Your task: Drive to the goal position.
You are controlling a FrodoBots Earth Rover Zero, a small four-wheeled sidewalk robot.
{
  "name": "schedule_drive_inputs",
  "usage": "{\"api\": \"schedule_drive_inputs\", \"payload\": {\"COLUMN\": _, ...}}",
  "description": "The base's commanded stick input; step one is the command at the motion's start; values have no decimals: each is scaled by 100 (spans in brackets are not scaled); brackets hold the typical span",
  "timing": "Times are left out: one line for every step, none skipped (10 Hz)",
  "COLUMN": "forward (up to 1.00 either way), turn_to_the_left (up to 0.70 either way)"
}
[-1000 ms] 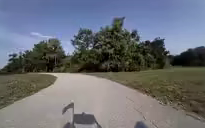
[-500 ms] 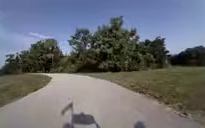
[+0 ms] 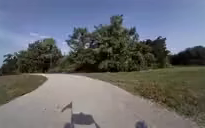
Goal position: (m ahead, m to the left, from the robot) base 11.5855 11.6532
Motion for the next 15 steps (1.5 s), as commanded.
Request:
{"api": "schedule_drive_inputs", "payload": {"forward": 100, "turn_to_the_left": 40}}
{"api": "schedule_drive_inputs", "payload": {"forward": 100, "turn_to_the_left": 40}}
{"api": "schedule_drive_inputs", "payload": {"forward": 100, "turn_to_the_left": 40}}
{"api": "schedule_drive_inputs", "payload": {"forward": 100, "turn_to_the_left": 24}}
{"api": "schedule_drive_inputs", "payload": {"forward": 100, "turn_to_the_left": 7}}
{"api": "schedule_drive_inputs", "payload": {"forward": 100, "turn_to_the_left": 4}}
{"api": "schedule_drive_inputs", "payload": {"forward": 100, "turn_to_the_left": 4}}
{"api": "schedule_drive_inputs", "payload": {"forward": 100, "turn_to_the_left": 21}}
{"api": "schedule_drive_inputs", "payload": {"forward": 100, "turn_to_the_left": 35}}
{"api": "schedule_drive_inputs", "payload": {"forward": 100, "turn_to_the_left": 40}}
{"api": "schedule_drive_inputs", "payload": {"forward": 100, "turn_to_the_left": 40}}
{"api": "schedule_drive_inputs", "payload": {"forward": 100, "turn_to_the_left": 40}}
{"api": "schedule_drive_inputs", "payload": {"forward": 100, "turn_to_the_left": 28}}
{"api": "schedule_drive_inputs", "payload": {"forward": 100, "turn_to_the_left": 4}}
{"api": "schedule_drive_inputs", "payload": {"forward": 100, "turn_to_the_left": 3}}
